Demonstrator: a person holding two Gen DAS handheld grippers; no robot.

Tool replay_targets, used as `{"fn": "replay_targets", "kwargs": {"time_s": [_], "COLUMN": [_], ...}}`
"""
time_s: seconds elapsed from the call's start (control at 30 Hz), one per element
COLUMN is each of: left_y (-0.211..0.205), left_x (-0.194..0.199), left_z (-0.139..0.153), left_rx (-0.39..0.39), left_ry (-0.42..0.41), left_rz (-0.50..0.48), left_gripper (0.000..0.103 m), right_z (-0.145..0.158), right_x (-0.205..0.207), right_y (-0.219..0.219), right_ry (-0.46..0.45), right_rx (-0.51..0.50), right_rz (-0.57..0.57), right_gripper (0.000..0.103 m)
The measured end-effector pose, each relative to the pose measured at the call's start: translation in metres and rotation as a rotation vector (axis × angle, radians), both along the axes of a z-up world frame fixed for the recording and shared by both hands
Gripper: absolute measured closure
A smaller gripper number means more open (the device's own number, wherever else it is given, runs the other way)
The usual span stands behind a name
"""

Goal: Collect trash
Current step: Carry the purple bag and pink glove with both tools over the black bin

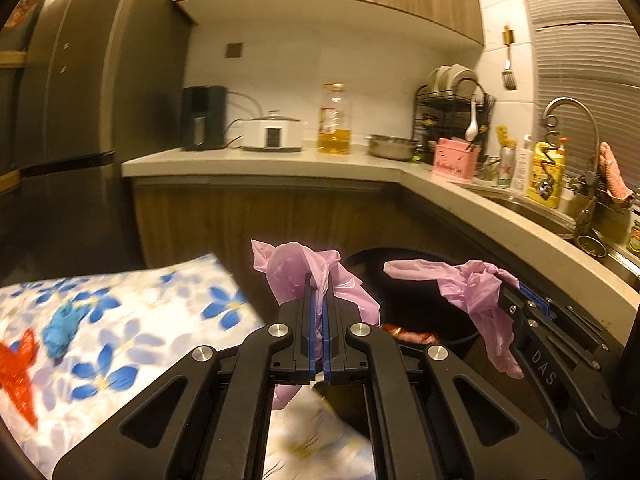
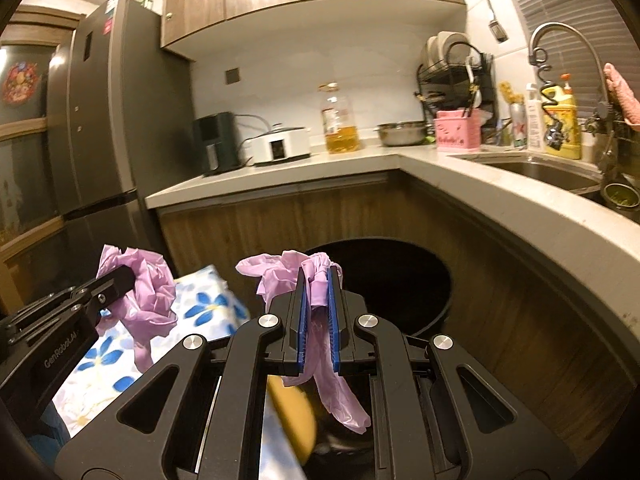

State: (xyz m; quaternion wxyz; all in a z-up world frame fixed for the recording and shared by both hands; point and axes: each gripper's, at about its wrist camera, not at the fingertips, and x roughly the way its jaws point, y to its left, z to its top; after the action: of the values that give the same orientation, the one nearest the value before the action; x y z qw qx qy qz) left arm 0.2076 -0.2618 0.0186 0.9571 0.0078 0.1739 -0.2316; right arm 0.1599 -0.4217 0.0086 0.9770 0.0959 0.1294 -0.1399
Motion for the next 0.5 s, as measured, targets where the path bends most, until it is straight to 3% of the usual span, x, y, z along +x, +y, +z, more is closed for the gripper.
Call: {"fn": "replay_targets", "kwargs": {"time_s": [0.5], "left_y": [-0.057], "left_x": [0.044], "left_z": [-0.010], "left_rx": [-0.029], "left_ry": [0.015], "left_rz": [-0.105], "left_gripper": [0.101], "right_z": [-0.001], "right_x": [0.025], "right_y": [-0.049], "right_ry": [-0.009], "right_rx": [0.004], "right_rz": [-0.070], "right_gripper": [0.094]}}
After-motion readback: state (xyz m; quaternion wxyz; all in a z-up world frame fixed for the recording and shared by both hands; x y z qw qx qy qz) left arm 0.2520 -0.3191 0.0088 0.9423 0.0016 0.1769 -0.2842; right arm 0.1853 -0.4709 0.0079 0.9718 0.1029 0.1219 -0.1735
